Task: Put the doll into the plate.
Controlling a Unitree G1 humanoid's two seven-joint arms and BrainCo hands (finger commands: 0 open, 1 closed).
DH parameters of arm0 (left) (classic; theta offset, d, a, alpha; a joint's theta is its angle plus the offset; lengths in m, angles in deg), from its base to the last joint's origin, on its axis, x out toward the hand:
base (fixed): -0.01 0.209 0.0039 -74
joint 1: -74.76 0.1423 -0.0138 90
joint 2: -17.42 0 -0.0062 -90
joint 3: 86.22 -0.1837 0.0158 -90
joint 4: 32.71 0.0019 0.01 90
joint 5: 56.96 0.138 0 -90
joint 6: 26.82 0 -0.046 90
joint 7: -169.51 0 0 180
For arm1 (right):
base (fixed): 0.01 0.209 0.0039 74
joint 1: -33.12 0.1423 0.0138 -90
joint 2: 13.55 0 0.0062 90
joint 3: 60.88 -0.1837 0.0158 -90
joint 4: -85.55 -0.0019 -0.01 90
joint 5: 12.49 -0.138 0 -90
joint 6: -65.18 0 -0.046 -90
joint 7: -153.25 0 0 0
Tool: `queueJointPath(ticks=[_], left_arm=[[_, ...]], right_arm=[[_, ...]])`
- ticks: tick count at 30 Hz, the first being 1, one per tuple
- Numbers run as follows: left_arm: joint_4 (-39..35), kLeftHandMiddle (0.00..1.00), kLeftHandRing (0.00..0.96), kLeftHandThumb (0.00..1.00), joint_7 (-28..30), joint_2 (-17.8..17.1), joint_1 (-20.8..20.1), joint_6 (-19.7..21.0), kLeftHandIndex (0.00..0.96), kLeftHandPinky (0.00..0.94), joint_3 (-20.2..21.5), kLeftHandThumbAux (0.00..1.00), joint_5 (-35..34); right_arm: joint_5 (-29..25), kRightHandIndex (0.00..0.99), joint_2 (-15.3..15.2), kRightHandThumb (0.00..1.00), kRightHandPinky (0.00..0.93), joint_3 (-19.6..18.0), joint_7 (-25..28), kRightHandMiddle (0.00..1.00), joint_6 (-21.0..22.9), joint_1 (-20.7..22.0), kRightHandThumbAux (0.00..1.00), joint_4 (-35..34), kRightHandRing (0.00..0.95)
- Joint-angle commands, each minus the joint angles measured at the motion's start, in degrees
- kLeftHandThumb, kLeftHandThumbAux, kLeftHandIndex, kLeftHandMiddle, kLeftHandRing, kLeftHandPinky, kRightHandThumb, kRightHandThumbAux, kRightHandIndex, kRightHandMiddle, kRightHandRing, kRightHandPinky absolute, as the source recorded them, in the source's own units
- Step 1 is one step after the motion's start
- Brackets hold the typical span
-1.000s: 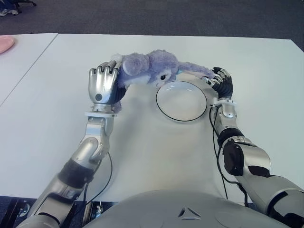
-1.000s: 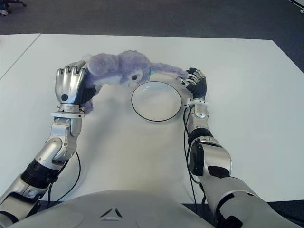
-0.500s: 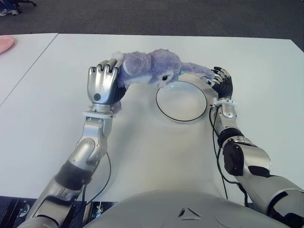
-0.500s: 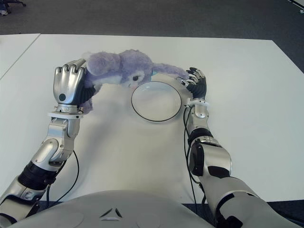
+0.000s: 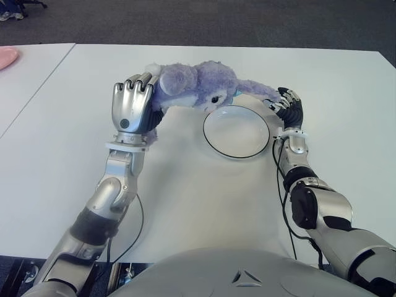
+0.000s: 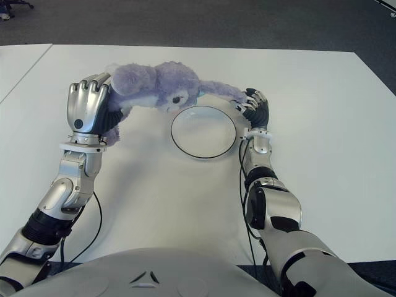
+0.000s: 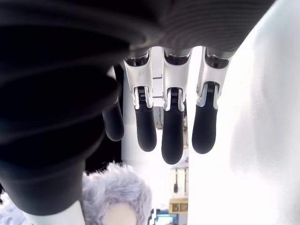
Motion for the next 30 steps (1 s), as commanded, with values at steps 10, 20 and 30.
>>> queueJointPath(ticks=[10,20,30], left_arm=[[5.4,0.887,0.893,0.497,3.1,6.0,-6.0,-7.0,0.813,0.896,-5.2,0.762,-1.4],[10.3,0.887,0.888,0.49,4.1,8.7,-10.2,-11.9,0.811,0.892,-6.8,0.77,-2.8],[13.4,0.886,0.886,0.463,4.7,11.5,-11.5,-13.9,0.805,0.89,-7.4,0.773,-3.6]], right_arm=[[0.1,0.234,4.5,0.038,0.45,-0.1,-0.3,0.306,8.6,-11.3,0.838,7.9,0.387],[0.4,0.237,4.7,0.029,0.443,0.3,-0.5,0.311,8.4,-11.5,0.823,7.9,0.391],[1.2,0.228,4.7,0.033,0.446,1.3,-1.4,0.314,8.1,-11.7,0.828,7.9,0.392]])
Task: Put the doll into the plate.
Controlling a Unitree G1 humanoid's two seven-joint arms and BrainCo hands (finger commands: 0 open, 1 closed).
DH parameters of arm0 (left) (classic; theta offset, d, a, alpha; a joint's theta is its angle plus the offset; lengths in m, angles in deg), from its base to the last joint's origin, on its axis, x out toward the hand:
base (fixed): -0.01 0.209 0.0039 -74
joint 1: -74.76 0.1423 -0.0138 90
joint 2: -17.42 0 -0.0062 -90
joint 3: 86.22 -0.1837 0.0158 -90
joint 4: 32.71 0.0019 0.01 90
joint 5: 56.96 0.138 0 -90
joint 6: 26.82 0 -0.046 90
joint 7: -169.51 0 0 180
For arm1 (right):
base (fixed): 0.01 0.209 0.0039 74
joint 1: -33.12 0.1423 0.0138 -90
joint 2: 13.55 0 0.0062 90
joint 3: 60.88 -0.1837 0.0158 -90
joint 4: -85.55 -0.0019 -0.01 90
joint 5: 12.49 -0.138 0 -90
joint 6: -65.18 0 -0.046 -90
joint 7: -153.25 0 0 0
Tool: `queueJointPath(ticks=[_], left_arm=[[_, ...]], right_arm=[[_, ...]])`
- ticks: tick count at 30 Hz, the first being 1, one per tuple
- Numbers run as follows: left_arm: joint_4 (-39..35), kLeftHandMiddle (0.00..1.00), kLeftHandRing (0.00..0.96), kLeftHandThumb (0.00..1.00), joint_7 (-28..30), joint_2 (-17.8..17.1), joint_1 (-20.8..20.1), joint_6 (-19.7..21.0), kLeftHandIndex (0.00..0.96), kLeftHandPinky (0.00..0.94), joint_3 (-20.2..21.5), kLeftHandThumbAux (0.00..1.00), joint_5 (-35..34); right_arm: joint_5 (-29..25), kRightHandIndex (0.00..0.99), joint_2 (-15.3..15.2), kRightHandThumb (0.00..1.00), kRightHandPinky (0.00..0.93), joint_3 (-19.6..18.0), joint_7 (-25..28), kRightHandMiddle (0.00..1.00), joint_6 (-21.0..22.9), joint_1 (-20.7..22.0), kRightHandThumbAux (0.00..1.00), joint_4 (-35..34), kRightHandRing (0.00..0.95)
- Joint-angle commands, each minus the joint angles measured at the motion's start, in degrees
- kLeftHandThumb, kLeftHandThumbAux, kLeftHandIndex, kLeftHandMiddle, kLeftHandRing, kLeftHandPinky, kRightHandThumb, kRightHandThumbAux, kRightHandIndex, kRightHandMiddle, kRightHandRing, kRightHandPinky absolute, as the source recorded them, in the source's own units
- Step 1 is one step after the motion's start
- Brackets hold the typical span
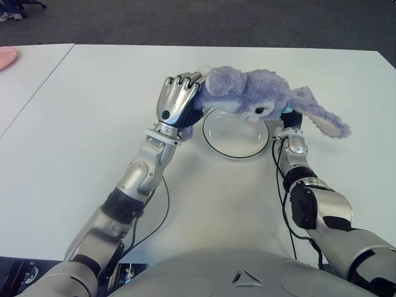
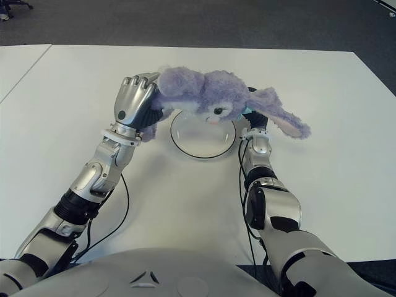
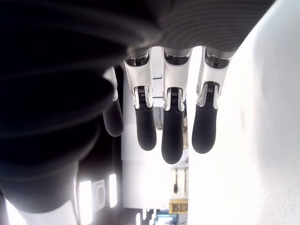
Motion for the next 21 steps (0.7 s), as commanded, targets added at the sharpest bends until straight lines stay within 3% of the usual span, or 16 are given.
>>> queueJointPath(ticks=[1,21], left_arm=[[3.0,0.886,0.887,0.46,2.3,2.2,-1.4,-1.2,0.805,0.89,-1.4,0.773,-1.3],[12.1,0.886,0.888,0.412,-0.7,7.1,-4.2,-2.8,0.799,0.886,-3.5,0.8,-0.7]], right_arm=[[1.0,0.227,4.6,0.034,0.445,0.8,-1.0,0.313,8.2,-11.8,0.829,7.8,0.392],[2.6,0.221,4.6,0.041,0.442,2.5,-2.6,0.313,7.6,-12.2,0.833,7.8,0.389]])
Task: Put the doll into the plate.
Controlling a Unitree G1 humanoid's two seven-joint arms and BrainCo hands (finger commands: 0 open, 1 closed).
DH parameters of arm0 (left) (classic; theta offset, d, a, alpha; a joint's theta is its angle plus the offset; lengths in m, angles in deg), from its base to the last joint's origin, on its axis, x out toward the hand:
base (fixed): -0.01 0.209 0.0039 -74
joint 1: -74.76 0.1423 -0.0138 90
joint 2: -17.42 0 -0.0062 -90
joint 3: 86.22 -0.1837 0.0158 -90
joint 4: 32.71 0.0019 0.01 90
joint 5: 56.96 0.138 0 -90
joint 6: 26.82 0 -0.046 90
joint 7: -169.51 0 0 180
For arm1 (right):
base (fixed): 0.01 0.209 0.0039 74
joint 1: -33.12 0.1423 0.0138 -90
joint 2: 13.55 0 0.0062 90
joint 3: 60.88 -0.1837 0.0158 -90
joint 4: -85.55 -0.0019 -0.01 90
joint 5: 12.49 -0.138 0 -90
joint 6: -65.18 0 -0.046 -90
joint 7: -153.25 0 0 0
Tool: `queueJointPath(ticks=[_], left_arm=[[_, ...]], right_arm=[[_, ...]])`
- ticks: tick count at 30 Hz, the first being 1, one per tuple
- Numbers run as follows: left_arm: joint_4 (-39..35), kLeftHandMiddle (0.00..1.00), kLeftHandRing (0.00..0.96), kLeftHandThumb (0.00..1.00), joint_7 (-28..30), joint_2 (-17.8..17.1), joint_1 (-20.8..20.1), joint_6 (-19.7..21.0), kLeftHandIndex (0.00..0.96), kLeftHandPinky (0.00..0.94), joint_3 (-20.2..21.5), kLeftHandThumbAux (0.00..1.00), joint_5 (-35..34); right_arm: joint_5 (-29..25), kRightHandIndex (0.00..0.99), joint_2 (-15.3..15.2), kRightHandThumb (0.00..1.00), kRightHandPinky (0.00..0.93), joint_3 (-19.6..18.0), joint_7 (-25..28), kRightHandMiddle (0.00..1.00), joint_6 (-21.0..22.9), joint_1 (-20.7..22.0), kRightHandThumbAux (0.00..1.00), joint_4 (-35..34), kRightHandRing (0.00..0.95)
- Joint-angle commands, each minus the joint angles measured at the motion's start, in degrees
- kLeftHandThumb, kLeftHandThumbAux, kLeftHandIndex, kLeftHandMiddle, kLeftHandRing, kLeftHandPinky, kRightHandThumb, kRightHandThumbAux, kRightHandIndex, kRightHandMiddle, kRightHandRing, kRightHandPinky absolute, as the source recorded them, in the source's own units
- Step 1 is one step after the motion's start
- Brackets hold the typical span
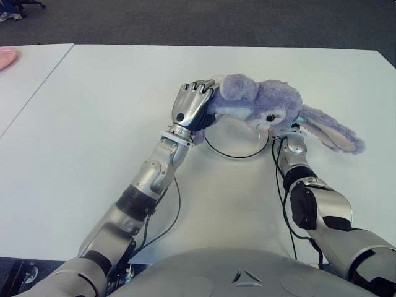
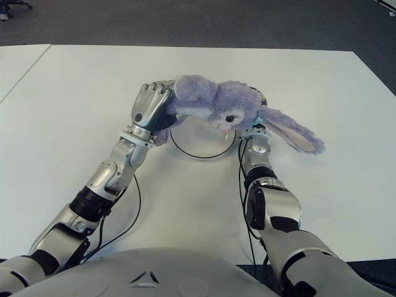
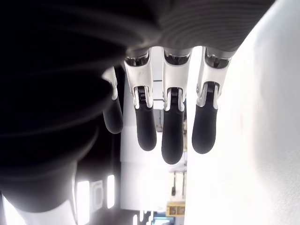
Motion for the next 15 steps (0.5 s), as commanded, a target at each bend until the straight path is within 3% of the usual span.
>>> queueJointPath(ticks=[1,15], left_arm=[[5.3,0.887,0.888,0.411,-1.8,1.6,-2.3,-1.3,0.799,0.886,-1.3,0.801,-0.3],[16.9,0.889,0.89,0.357,-3.0,4.2,-4.8,-2.6,0.796,0.884,-1.8,0.842,-2.4]], right_arm=[[1.1,0.221,4.6,0.041,0.442,0.9,-0.9,0.313,7.6,-12.2,0.834,7.8,0.389],[1.3,0.235,4.6,0.048,0.435,1.3,-1.5,0.306,7.4,-12.2,0.849,7.7,0.381]])
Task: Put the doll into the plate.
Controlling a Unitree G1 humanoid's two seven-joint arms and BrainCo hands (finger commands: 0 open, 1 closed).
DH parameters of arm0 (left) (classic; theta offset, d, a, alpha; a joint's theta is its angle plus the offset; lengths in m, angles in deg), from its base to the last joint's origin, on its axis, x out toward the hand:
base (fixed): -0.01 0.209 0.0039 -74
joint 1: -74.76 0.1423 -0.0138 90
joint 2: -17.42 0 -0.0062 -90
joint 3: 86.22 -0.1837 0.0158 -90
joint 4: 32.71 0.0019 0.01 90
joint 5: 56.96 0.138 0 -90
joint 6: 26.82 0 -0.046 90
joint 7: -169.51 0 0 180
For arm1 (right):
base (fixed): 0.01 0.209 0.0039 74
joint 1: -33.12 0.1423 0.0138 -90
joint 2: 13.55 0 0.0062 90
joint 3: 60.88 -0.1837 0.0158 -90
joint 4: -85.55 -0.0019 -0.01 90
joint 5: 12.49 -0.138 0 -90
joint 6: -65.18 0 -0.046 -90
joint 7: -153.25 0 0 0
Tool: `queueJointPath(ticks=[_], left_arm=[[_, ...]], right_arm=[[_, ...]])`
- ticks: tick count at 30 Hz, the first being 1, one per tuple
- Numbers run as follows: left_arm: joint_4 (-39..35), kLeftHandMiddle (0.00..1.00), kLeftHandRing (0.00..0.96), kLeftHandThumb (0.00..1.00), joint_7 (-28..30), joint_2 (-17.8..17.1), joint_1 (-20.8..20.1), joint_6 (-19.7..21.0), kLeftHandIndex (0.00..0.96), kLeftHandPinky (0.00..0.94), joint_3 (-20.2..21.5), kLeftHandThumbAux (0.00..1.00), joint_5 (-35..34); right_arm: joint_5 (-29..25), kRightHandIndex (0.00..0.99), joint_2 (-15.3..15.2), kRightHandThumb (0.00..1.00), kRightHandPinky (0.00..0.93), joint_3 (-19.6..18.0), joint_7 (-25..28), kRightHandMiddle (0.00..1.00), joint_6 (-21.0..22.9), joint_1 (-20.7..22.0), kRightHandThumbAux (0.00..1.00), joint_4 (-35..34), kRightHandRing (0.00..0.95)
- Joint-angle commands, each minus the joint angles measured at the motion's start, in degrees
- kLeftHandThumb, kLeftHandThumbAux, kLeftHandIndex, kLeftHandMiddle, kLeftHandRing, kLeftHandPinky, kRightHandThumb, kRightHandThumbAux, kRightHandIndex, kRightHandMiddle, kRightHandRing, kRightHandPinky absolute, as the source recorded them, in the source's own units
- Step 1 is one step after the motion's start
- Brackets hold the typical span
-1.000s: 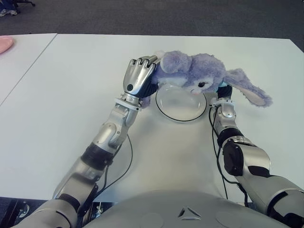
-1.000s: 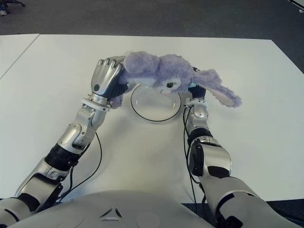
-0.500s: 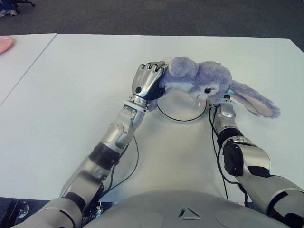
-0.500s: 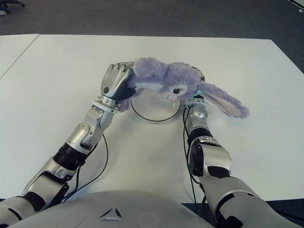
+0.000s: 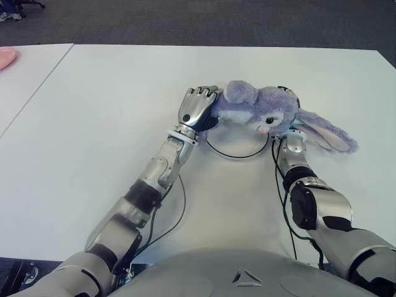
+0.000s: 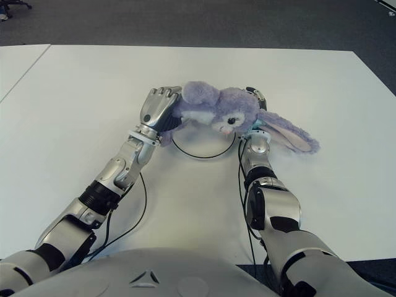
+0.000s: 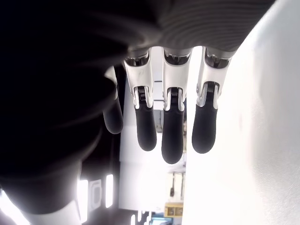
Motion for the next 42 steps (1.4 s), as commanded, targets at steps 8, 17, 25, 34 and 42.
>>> queueJointPath(ticks=[8,17,25,34,42], left_arm=[[15.8,0.884,0.883,0.365,-1.3,3.7,-4.1,-2.6,0.791,0.879,-1.0,0.832,-5.1],[14.7,0.869,0.876,0.377,1.9,2.6,-3.8,1.2,0.711,0.878,-1.8,0.784,-4.3],[12.0,0.765,0.762,0.2,7.3,-0.5,-3.2,3.0,0.502,0.722,-3.6,0.658,-2.6],[6.8,0.486,0.517,0.022,12.7,-2.6,-1.7,4.7,0.324,0.496,-3.3,0.534,-2.7],[3.8,0.247,0.253,0.001,17.2,-3.8,-0.7,5.2,0.128,0.169,-2.4,0.443,-4.9]], right_arm=[[0.6,0.247,4.9,0.08,0.441,0.5,-0.6,0.318,6.8,-12.3,0.861,7.6,0.387],[0.4,0.255,5.0,0.136,0.448,0.5,-0.7,0.323,6.2,-12.5,0.879,7.5,0.394],[0.2,0.235,5.1,0.183,0.457,0.3,-0.5,0.323,6.1,-12.5,0.894,7.5,0.402],[0.0,0.221,5.2,0.248,0.457,0.1,-0.4,0.325,6.2,-12.4,0.909,7.5,0.406],[-0.1,0.197,5.3,0.274,0.454,0.1,-0.2,0.306,6.3,-12.3,0.907,7.5,0.398]])
